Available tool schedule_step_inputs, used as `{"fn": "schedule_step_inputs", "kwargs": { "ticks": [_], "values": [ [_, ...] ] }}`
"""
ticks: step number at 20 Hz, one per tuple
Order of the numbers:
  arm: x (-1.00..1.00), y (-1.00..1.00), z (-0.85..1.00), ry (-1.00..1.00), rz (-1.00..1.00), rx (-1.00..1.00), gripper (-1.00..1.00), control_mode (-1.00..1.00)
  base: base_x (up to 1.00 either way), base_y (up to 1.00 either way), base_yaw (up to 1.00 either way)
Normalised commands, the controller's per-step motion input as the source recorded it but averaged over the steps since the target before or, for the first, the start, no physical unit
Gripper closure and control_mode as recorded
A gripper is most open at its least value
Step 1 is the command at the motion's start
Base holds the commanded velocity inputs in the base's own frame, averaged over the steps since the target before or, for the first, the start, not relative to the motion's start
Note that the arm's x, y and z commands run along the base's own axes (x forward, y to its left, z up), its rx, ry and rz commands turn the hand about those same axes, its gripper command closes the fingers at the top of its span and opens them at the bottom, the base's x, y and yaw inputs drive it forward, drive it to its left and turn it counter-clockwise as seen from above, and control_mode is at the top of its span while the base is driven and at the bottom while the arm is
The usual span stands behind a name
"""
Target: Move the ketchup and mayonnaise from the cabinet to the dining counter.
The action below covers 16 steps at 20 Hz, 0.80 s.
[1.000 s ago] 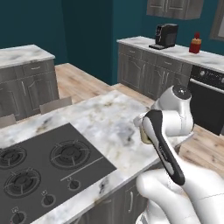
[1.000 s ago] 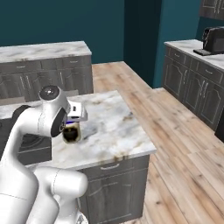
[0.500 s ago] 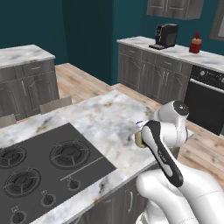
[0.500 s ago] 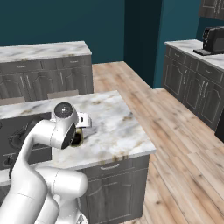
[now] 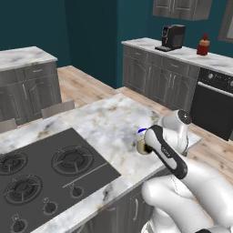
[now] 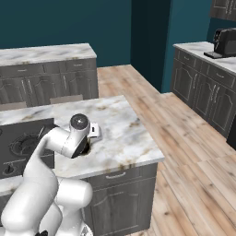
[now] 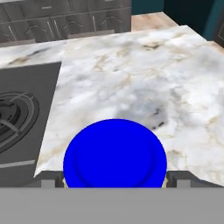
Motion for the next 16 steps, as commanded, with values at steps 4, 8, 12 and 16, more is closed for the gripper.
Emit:
{"fn": "schedule_step_inputs", "kwargs": {
  "ticks": [4,8,12,16],
  "values": [
    [0.13,0.0,-0.47,0.0,0.05,0.0,1.0,-1.0,0.0,0.0,0.0],
    [0.0,0.0,-0.49,0.0,0.05,0.0,1.0,-1.0,0.0,0.0,0.0],
    [0.0,0.03,-0.52,0.0,0.06,0.0,1.0,-1.0,0.0,0.0,0.0],
    [0.0,0.12,-0.55,0.0,0.06,0.0,1.0,-1.0,0.0,0.0,0.0]
  ]
}}
